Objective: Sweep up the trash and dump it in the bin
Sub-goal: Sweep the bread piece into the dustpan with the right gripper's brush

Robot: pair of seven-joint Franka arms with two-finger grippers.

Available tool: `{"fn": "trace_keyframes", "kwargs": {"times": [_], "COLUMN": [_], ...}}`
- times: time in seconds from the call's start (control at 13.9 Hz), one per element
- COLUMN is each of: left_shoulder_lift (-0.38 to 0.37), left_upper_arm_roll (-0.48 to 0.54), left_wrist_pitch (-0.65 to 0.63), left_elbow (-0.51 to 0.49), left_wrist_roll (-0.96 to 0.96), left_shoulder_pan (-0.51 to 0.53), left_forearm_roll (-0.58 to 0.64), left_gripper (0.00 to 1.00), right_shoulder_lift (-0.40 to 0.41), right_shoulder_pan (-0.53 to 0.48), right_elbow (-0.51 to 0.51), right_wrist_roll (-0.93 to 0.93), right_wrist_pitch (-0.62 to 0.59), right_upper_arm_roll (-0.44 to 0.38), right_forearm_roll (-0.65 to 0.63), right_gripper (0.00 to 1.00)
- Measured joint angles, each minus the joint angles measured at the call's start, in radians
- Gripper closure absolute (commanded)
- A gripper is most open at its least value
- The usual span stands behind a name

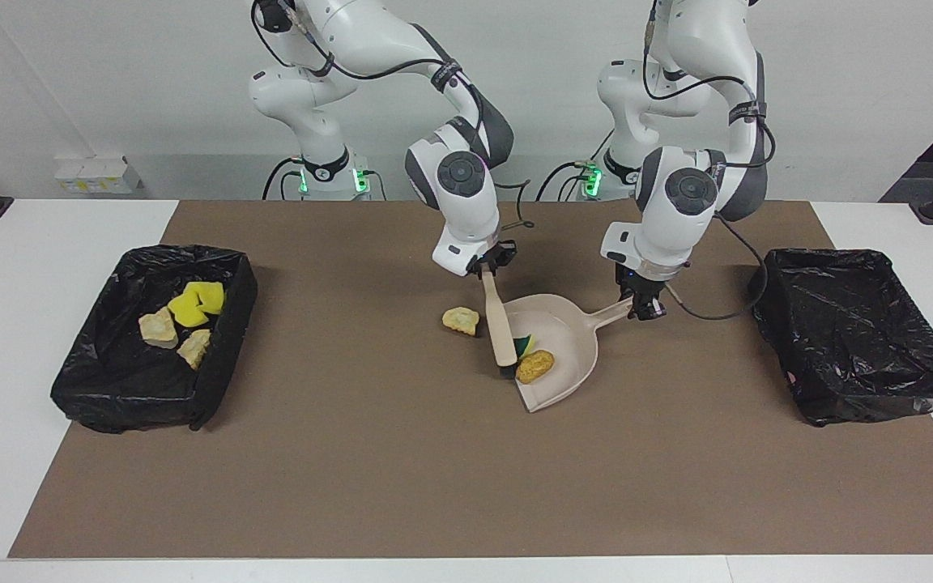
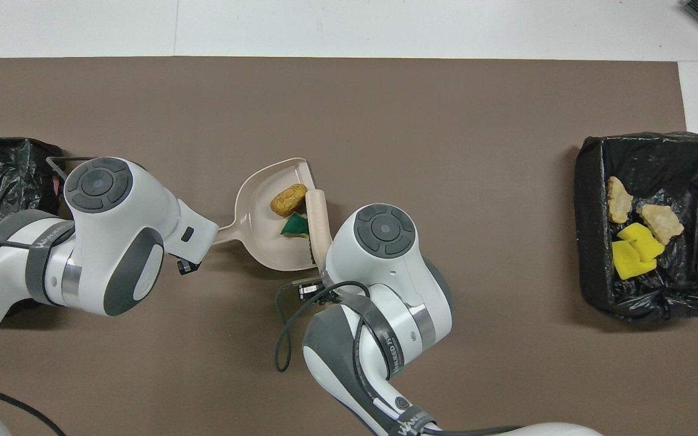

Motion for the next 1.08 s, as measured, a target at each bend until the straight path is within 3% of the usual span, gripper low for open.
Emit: {"fn": "trace_keyframes", "kwargs": {"times": [0.65, 1.08], "left_shoulder_lift": [0.0, -0.001], "left_upper_arm_roll": [0.0, -0.001], "left_wrist_pitch": [-0.002, -0.004], "left_elbow": [0.0, 0.0], "left_wrist_roll": [0.059, 0.112], "left_shoulder_pan": [0.0, -0.001], "left_forearm_roll": [0.024, 0.043], "left_gripper": [1.0, 1.0], "right_shoulder_lift": [-0.001, -0.084], "right_shoulder_pan": [0.058, -0.028], "right_elbow": [0.06, 0.055], "right_wrist_roll": [0.033, 0.039], "right_wrist_pitch": [-0.003, -0.21], "right_upper_arm_roll": [0.0, -0.013], "right_forearm_roll": [-0.031, -0.042], "right_gripper": [1.0, 1.0]}}
